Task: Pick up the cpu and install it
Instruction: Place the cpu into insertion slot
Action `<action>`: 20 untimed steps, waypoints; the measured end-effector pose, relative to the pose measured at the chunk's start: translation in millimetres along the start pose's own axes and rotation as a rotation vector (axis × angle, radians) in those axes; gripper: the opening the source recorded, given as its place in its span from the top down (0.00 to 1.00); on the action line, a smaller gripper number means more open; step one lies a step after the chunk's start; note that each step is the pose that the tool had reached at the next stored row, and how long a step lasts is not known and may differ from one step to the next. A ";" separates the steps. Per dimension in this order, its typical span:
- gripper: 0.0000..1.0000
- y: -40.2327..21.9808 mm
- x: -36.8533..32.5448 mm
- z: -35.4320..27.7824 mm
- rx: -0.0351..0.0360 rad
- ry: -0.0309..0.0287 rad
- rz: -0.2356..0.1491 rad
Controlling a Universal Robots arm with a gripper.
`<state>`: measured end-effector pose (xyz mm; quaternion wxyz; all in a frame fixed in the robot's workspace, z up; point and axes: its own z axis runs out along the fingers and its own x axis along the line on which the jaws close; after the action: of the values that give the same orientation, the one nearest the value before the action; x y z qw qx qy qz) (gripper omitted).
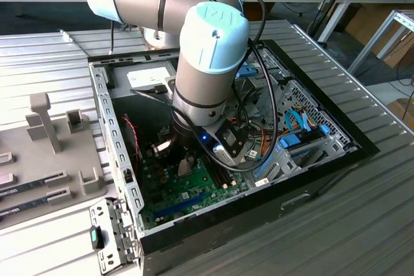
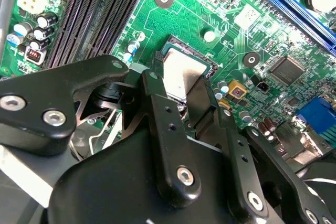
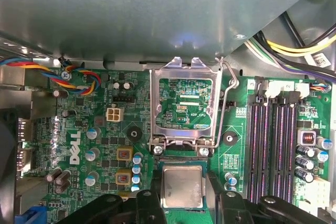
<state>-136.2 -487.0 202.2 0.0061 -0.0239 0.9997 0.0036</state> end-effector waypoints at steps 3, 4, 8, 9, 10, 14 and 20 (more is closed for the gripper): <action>0.57 0.0 0.0 0.0 0.0000 0.0000 0.000; 0.57 0.0 0.0 0.0 -0.0001 0.0000 0.000; 0.57 0.1 0.0 -2.1 -0.0004 -0.0001 0.000; 0.57 0.1 0.0 -2.3 -0.0007 -0.0002 0.001; 0.57 0.1 0.0 -2.3 -0.0011 -0.0003 0.001; 0.57 0.1 0.6 -2.4 -0.0011 -0.0001 0.014; 0.57 0.1 1.7 -1.6 -0.0017 -0.0005 0.033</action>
<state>-137.9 -487.0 203.8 0.0062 -0.0074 0.9999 0.0046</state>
